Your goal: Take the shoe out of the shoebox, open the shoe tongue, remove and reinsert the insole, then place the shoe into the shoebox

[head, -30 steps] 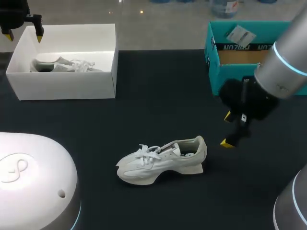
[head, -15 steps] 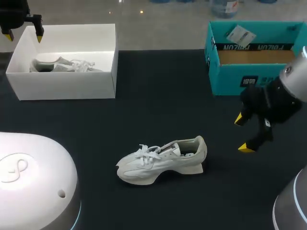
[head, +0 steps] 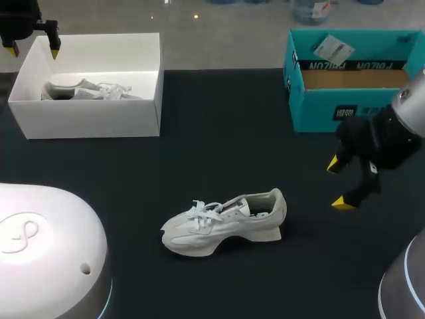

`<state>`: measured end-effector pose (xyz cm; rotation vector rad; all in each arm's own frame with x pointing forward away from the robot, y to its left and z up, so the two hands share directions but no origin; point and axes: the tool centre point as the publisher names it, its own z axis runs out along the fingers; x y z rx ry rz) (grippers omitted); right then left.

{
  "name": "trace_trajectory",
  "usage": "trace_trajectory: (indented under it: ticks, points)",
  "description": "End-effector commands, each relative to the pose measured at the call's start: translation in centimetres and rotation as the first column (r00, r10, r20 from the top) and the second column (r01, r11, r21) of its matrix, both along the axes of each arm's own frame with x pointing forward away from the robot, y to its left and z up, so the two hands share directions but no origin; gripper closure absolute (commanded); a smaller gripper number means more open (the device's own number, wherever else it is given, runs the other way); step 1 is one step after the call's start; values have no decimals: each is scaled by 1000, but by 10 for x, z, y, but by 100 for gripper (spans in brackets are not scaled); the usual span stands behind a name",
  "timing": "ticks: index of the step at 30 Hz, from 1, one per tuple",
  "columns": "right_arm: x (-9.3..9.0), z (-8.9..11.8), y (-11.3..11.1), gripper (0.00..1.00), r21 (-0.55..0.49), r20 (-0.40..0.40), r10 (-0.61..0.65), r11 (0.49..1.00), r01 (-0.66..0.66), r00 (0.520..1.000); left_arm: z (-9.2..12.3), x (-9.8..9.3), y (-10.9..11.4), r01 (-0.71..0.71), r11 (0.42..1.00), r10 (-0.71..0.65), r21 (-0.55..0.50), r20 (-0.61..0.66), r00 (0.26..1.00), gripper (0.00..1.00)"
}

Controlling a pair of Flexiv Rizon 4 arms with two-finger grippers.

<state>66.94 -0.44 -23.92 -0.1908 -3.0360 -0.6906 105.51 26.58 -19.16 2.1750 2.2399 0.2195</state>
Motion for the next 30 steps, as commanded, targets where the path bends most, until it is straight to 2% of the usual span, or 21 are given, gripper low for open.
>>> trace_trajectory:
  ticks: [1, 8, 12, 14, 17, 21, 30]
  points:
    - [2, -11, -8, 0, 117, 68, 15, 993, -23, 998, 0, -1, 0, 1, 1000, -1, 2, 3, 1000, 0]
    - [-5, -27, -23, 0, 350, 204, -4, 934, -69, 979, 0, -1, 0, 1, 1000, -1, 2, 3, 1000, 0]
    - [-8, -33, -30, 0, 430, 253, -22, 898, -92, 967, 0, -1, 0, 1, 1000, -1, 2, 3, 1000, 0]
    - [-8, -36, -31, 0, 437, 225, -21, 896, -81, 974, 0, -1, 0, 1, 1000, -1, 2, 3, 1000, 0]
    - [-6, -42, -33, 0, 500, 215, -21, 861, -92, 976, 0, -1, 0, 1, 1000, -1, 2, 3, 1000, 0]
    - [-3, -47, -35, 0, 507, 194, -12, 857, -90, 981, 0, -1, 0, 1, 1000, -1, 2, 3, 1000, 0]
    - [2, -49, -25, 0, 490, 144, 9, 868, -79, 990, 0, -1, 0, 1, 1000, -1, 2, 3, 1000, 0]
